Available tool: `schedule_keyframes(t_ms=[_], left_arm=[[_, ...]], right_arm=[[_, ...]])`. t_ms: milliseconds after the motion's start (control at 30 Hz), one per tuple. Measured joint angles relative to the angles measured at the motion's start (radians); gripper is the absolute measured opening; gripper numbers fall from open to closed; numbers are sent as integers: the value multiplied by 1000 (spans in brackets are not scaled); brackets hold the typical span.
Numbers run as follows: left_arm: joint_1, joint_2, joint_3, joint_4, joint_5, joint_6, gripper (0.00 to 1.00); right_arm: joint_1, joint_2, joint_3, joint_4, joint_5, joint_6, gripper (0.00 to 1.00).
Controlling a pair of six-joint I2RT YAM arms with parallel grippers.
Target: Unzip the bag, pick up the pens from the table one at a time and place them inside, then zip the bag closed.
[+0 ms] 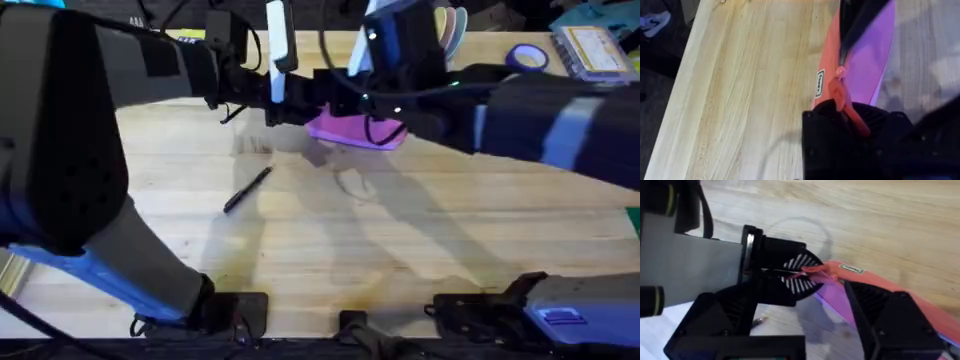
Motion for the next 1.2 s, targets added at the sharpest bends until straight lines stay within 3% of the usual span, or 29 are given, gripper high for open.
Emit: schedule_keyframes(t_ms=[733, 767, 933, 967, 1200], left_arm=[[0, 0, 1, -11, 2, 0, 43], [0, 0, 2, -11, 3, 4, 116], [0, 0, 2, -21, 5, 3, 876], [0, 0, 2, -22, 4, 1, 959], [1, 0, 2, -3, 12, 0, 992]], right_arm=[[-32, -249, 0, -352, -2, -141, 996], [-32, -254, 0, -355, -2, -145, 996], [-32, -260, 0, -361, -2, -152, 996], [-32, -260, 0, -361, -2, -155, 996], [-32, -260, 3, -406, -2, -242, 996]])
